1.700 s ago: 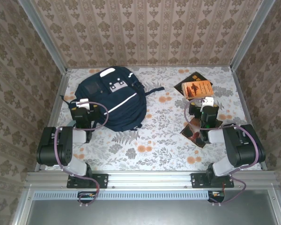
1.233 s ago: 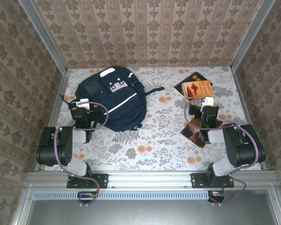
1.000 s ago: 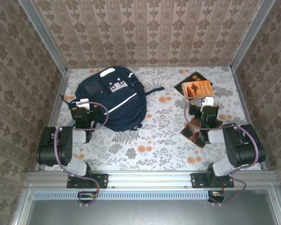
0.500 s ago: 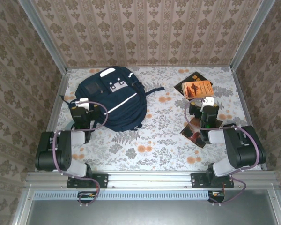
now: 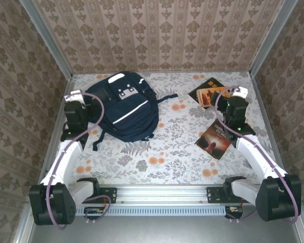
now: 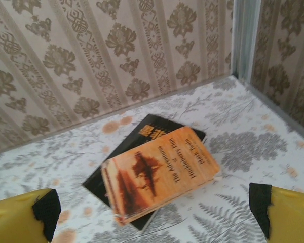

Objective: Pack books, pencil case, and school supplies into a backpack

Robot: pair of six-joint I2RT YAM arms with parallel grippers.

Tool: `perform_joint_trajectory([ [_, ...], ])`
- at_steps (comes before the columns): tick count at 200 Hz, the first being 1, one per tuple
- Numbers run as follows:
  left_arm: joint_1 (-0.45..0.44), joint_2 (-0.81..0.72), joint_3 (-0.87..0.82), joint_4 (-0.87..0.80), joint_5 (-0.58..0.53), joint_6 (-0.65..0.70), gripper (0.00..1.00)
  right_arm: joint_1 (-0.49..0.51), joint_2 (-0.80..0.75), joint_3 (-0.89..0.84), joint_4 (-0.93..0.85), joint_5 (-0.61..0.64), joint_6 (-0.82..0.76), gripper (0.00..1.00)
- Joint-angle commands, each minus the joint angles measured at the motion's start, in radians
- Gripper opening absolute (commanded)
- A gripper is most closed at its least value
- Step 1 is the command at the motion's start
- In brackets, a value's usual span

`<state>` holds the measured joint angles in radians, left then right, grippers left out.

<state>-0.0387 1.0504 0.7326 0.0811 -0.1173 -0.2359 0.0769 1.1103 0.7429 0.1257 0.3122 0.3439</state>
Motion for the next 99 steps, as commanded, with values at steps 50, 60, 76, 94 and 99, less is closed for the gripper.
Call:
perform_joint_trajectory([
  [50,-0.136,0.319,0.360,-0.356,0.285,-0.259,1.00,0.026,0.137,0.161,-0.437,-0.368,0.229,1.00],
  [60,-0.176,0.400,0.420,-0.376,0.275,-0.272,1.00,0.032,0.143,0.158,-0.439,-0.381,0.237,1.00],
  [76,-0.231,0.534,0.536,-0.426,0.251,-0.290,0.95,0.039,0.149,0.151,-0.443,-0.403,0.247,1.00],
  [94,-0.276,0.686,0.666,-0.477,0.230,-0.325,0.87,0.046,0.150,0.139,-0.443,-0.420,0.254,1.00],
  [99,-0.286,0.725,0.701,-0.488,0.233,-0.332,0.84,0.048,0.151,0.135,-0.443,-0.423,0.256,1.00],
])
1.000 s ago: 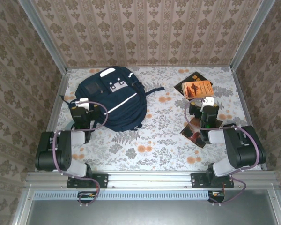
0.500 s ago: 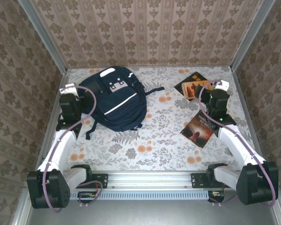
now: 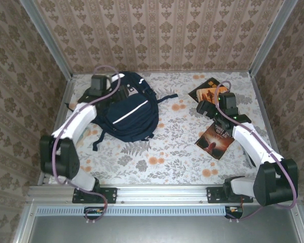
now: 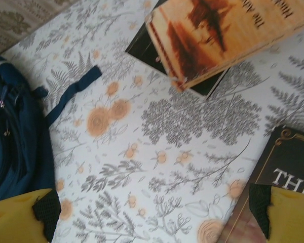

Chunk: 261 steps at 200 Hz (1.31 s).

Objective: Pack books, pencil case, and school supplies into a backpack

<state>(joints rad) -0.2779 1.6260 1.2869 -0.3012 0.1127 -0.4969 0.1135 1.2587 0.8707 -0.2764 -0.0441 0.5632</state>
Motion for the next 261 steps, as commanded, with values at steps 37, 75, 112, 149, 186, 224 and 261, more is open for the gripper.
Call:
perform_joint_trajectory([
  [37,-0.094,0.412,0.387,-0.190,0.035,-0.136,0.62,0.031,-0.005,-0.025,-0.032,-0.076,0.050,1.00],
  [75,-0.128,0.588,0.541,-0.257,0.049,-0.146,0.52,0.049,0.001,-0.045,-0.028,-0.077,0.058,1.00],
  [112,-0.172,0.656,0.565,-0.325,0.071,-0.118,0.42,0.054,-0.007,-0.054,-0.035,-0.069,0.063,0.99],
  [149,-0.289,0.619,0.481,-0.396,0.075,-0.028,0.34,0.054,-0.005,-0.052,-0.041,-0.055,0.075,1.00],
  [186,-0.437,0.519,0.337,-0.405,0.117,0.006,0.26,0.060,-0.003,-0.053,-0.038,-0.040,0.081,1.00],
  [224,-0.546,0.405,0.265,-0.369,0.137,-0.040,0.28,0.066,0.006,-0.055,-0.048,-0.043,0.081,1.00],
  [261,-0.506,0.270,0.276,-0.353,0.118,-0.099,0.50,0.069,0.014,-0.048,-0.059,-0.092,0.081,0.95],
])
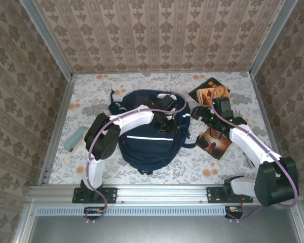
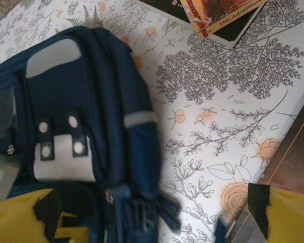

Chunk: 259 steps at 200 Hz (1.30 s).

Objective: Pack books, pencil case, and school supplies into a backpack

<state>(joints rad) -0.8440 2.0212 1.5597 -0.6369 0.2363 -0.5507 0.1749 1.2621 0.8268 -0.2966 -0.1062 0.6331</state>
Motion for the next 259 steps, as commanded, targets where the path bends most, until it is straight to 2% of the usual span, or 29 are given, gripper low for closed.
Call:
perform_joint_trajectory([
  [1,0.062,-0.128,0.003,-0.017,-0.006,-0.048,0.51,0.008,0.011,-0.004,-0.038,-0.032,0.011,0.95],
  [13,0.092,-0.167,-0.003,-0.030,-0.009,-0.087,0.58,0.007,0.012,-0.002,-0.041,-0.055,0.010,0.94],
  [40,0.142,-0.253,-0.081,-0.043,-0.043,-0.147,0.57,0.014,0.031,0.004,-0.060,-0.100,0.024,0.91],
  [75,0.156,-0.293,-0.195,-0.055,-0.069,-0.182,0.45,0.046,0.107,0.013,-0.077,-0.169,0.050,0.88],
  [100,0.157,-0.290,-0.271,-0.035,-0.093,-0.209,0.36,0.080,0.192,0.028,-0.068,-0.175,0.070,0.82],
  [141,0.164,-0.271,-0.339,-0.020,-0.184,-0.230,0.27,0.132,0.334,0.077,-0.023,-0.201,0.090,0.72],
  [175,0.190,-0.216,-0.334,-0.032,-0.288,-0.180,0.22,0.162,0.471,0.152,0.063,-0.286,0.124,0.62],
  [207,0.246,-0.136,-0.309,-0.020,-0.342,-0.135,0.19,0.207,0.610,0.286,0.082,-0.296,0.144,0.57],
  [238,0.322,-0.092,-0.253,0.003,-0.348,-0.084,0.18,0.219,0.701,0.402,0.078,-0.306,0.155,0.56],
  [259,0.331,-0.113,-0.194,-0.018,-0.348,-0.033,0.22,0.211,0.680,0.443,0.031,-0.267,0.130,0.60],
])
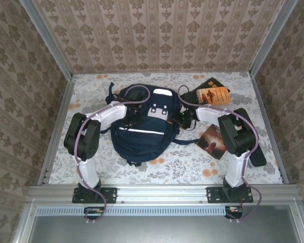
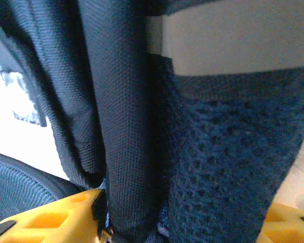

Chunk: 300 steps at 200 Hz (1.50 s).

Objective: Pack books, pencil case, and school supplies into a backpack

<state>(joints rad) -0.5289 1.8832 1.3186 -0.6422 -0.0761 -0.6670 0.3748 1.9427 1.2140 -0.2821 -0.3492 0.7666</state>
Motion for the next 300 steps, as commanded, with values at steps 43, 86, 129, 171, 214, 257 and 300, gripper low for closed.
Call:
perform_joint_trajectory([
  [43,-0.051,-0.100,0.091,-0.075,-0.012,0.147,0.41,-0.074,-0.193,-0.041,-0.066,0.037,-0.074,0.77],
  [86,-0.216,-0.145,0.132,-0.164,-0.071,0.153,0.53,-0.185,-0.441,-0.231,-0.115,0.104,-0.141,0.94],
  [129,-0.376,-0.031,0.236,-0.319,-0.199,0.183,0.51,-0.243,-0.589,-0.331,-0.137,0.137,-0.149,1.00],
  [171,-0.448,0.099,0.346,-0.380,-0.236,0.312,0.46,-0.257,-0.613,-0.354,-0.140,0.142,-0.114,0.99],
  [214,-0.466,0.209,0.423,-0.447,-0.293,0.398,0.46,-0.269,-0.647,-0.381,-0.140,0.163,-0.091,0.99],
  [257,-0.464,0.247,0.429,-0.444,-0.311,0.406,0.42,-0.293,-0.673,-0.401,-0.141,0.160,-0.076,0.97],
  [300,-0.464,0.278,0.426,-0.462,-0.356,0.417,0.37,-0.307,-0.674,-0.408,-0.141,0.154,-0.066,0.97],
])
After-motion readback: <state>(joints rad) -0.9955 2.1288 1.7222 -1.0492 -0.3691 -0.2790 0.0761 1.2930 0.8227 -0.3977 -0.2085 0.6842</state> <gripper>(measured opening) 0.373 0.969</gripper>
